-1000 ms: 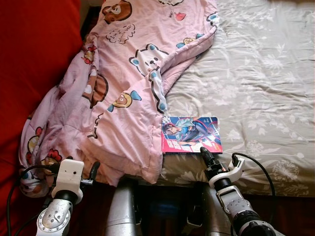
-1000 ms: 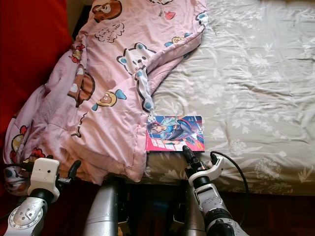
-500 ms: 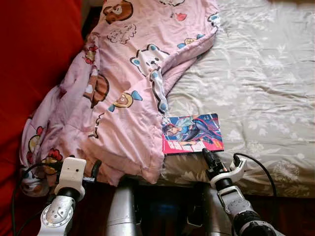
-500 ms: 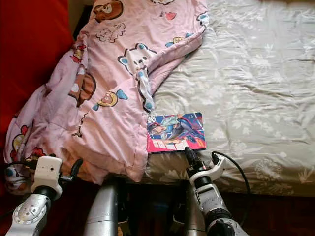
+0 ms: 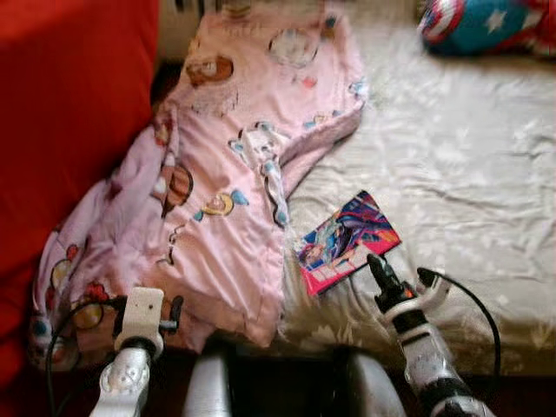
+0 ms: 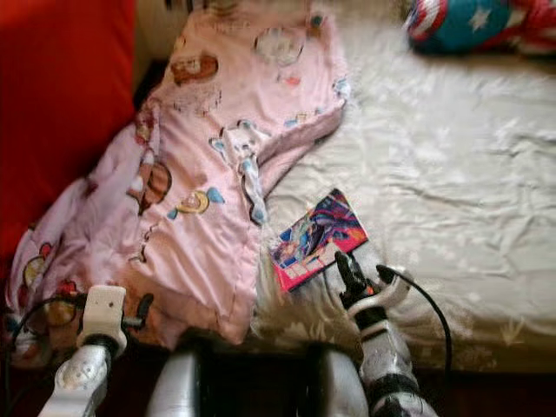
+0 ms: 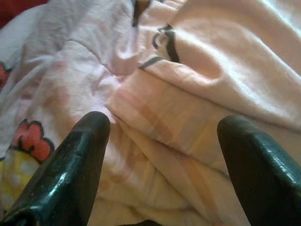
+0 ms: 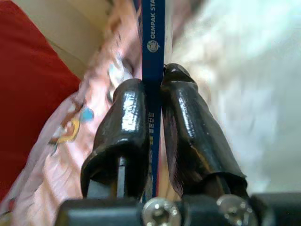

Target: Clean up the room

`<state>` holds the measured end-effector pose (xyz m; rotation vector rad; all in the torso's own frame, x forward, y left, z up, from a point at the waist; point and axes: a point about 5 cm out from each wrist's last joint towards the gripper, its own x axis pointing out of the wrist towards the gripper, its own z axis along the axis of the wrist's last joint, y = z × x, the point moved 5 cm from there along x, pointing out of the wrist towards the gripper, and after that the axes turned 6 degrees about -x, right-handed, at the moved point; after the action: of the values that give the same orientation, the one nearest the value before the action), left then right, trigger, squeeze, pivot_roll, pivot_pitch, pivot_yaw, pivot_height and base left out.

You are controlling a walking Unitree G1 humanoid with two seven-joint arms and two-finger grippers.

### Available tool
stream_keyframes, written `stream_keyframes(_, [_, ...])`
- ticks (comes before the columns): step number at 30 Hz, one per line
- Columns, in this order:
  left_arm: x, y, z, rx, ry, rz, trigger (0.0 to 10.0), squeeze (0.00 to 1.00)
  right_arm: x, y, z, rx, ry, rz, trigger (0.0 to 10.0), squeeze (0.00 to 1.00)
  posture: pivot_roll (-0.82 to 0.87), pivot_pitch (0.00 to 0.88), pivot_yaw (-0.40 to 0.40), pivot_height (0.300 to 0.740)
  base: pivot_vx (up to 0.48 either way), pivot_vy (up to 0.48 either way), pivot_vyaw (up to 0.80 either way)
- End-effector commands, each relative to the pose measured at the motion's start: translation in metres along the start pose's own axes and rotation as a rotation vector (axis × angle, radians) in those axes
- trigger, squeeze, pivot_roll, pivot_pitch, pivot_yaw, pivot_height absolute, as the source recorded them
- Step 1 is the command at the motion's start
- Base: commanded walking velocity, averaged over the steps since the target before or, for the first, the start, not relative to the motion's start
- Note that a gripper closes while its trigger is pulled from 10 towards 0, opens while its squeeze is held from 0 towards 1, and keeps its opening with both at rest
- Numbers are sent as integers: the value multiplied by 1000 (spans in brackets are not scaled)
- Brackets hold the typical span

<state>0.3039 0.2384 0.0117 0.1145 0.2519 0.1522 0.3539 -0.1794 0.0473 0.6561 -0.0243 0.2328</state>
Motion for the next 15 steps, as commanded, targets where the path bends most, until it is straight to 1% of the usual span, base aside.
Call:
stream_keyframes(1, [-4, 7, -19, -27, 53, 40, 10000, 0, 0, -6, 27, -112, -66, -16, 10000, 0, 103, 0, -60, 583, 0, 0, 0])
stream_keyframes(2, [-3, 8, -24, -34, 71, 48, 10000, 0, 1, -6, 34, -163, -83, -21, 10000, 0, 88, 0, -67, 592, 0, 0, 0])
stream_keyframes(3, [-3, 8, -24, -34, 71, 48, 10000, 0, 1, -6, 34, -163, -83, -21, 10000, 0, 88, 0, -67, 592, 0, 0, 0])
stream_keyframes(4, [-3, 9, -30, -48, 94, 62, 10000, 0, 1, -5, 35, -223, -74, -27, 10000, 0, 80, 0, -72, 602, 0, 0, 0])
stream_keyframes(5, [-2, 9, -36, -57, 114, 76, 10000, 0, 1, 0, 33, -277, -57, -15, 10000, 0, 71, 0, -76, 617, 0, 0, 0])
stream_keyframes(7, [-2, 9, -37, -57, 118, 79, 10000, 0, 2, 1, 33, -283, -52, -15, 10000, 0, 67, 0, -78, 622, 0, 0, 0])
stream_keyframes(8, [-2, 10, -40, -73, 131, 89, 10000, 0, 1, 1, 32, -296, -49, -22, 10000, 0, 60, 0, -83, 627, 0, 0, 0])
stream_keyframes(9, [-2, 9, -46, -91, 152, 99, 10000, 0, -4, -3, 32, -317, -46, -56, 10000, 0, 53, 0, -86, 637, 0, 0, 0])
stream_keyframes(11, [-1, 7, -49, -99, 168, 99, 10000, 0, -7, -9, 32, -318, -41, -85, 10000, 0, 42, 0, -88, 647, 0, 0, 0])
stream_keyframes(12, [-2, 6, -51, -99, 178, 99, 10000, 0, -9, -12, 31, -317, -34, -100, 10000, 0, 40, 0, -88, 652, 0, 0, 0])
stream_keyframes(13, [-4, 4, -58, -103, 203, 97, 10000, 0, -16, -19, 29, -329, -25, -136, 10000, 0, 30, 0, -85, 662, 0, 0, 0])
stream_keyframes(14, [-4, 4, -58, -103, 203, 97, 10000, 0, -16, -19, 29, -329, -25, -136, 10000, 0, 30, 0, -85, 662, 0, 0, 0])
stream_keyframes(15, [-6, 2, -64, -102, 227, 93, 10000, 0, -21, -23, 27, -338, -16, -162, 10000, 0, 24, 0, -84, 672, 0, 0, 0])
